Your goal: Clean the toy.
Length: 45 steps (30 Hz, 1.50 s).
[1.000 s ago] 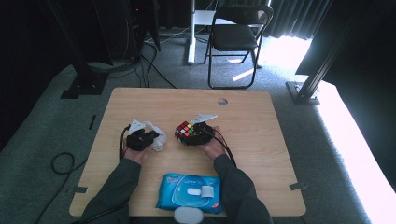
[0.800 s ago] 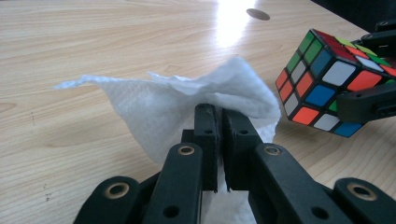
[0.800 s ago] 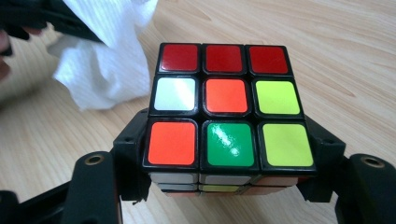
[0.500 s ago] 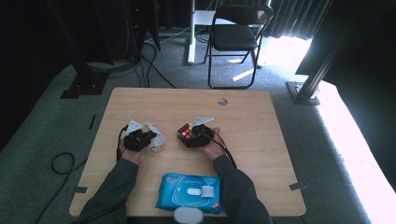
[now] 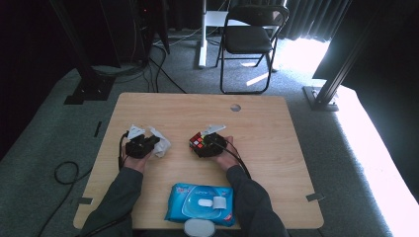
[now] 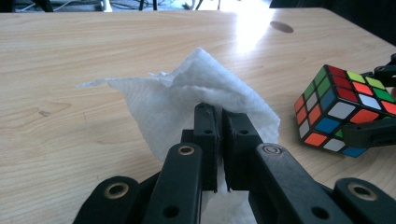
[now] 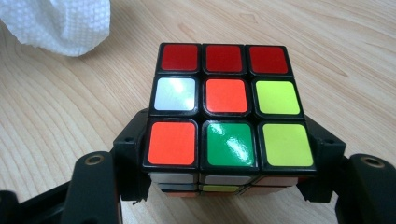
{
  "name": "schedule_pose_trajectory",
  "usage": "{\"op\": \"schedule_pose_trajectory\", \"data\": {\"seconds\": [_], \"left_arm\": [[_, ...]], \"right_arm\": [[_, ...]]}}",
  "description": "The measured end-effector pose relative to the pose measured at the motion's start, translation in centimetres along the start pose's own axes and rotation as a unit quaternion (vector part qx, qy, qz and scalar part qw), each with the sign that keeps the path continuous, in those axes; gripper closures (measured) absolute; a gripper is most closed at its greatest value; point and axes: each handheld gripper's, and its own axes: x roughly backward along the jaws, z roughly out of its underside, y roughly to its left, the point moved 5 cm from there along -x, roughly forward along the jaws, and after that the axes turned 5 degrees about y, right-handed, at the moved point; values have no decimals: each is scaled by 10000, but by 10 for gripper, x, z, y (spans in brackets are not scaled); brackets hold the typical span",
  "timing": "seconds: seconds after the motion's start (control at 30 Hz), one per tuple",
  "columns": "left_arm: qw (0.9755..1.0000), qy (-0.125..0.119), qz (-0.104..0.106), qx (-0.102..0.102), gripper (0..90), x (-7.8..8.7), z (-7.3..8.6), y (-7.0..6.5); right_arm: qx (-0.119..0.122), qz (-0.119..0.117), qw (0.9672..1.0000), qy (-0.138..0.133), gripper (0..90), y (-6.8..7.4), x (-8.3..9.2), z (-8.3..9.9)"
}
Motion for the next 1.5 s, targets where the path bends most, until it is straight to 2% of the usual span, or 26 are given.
{"op": "schedule_pose_trajectory", "data": {"seconds": [0.33, 0.4, 0.5, 0.6, 0.77, 0.83, 1.1, 1.37, 1.5], "left_arm": [[9989, 425, -219, -21, 852, -16, 17, 1], [9974, 651, -316, 14, 852, -23, 24, 4], [9964, 759, -358, 81, 829, -26, 30, 6], [9966, 702, -364, 230, 754, -26, 29, 7], [9973, 608, -335, 241, 644, -22, 26, 5], [9976, 560, -328, 257, 614, -20, 24, 5], [9988, 313, -282, 262, 569, -10, 15, 2], [9988, 161, -250, 394, 536, -4, 10, 4], [9988, 122, -244, 398, 537, -1, 9, 5]], "right_arm": [[129, 98, 9998, 90, 339, 4, -5, 2], [154, 100, 9998, 127, 339, 4, -6, 3], [136, 109, 9997, 147, 338, 4, -8, 4], [133, 107, 9998, 137, 339, 4, -8, 4], [196, 49, 9997, 149, 336, 4, -7, 5], [260, 28, 9996, 99, 307, 4, -6, 5], [226, 38, 9997, -125, 216, 2, 3, 1], [165, -94, 9987, -463, 216, 2, 19, -2], [94, -179, 9977, -652, 228, -1, 30, -5]]}}
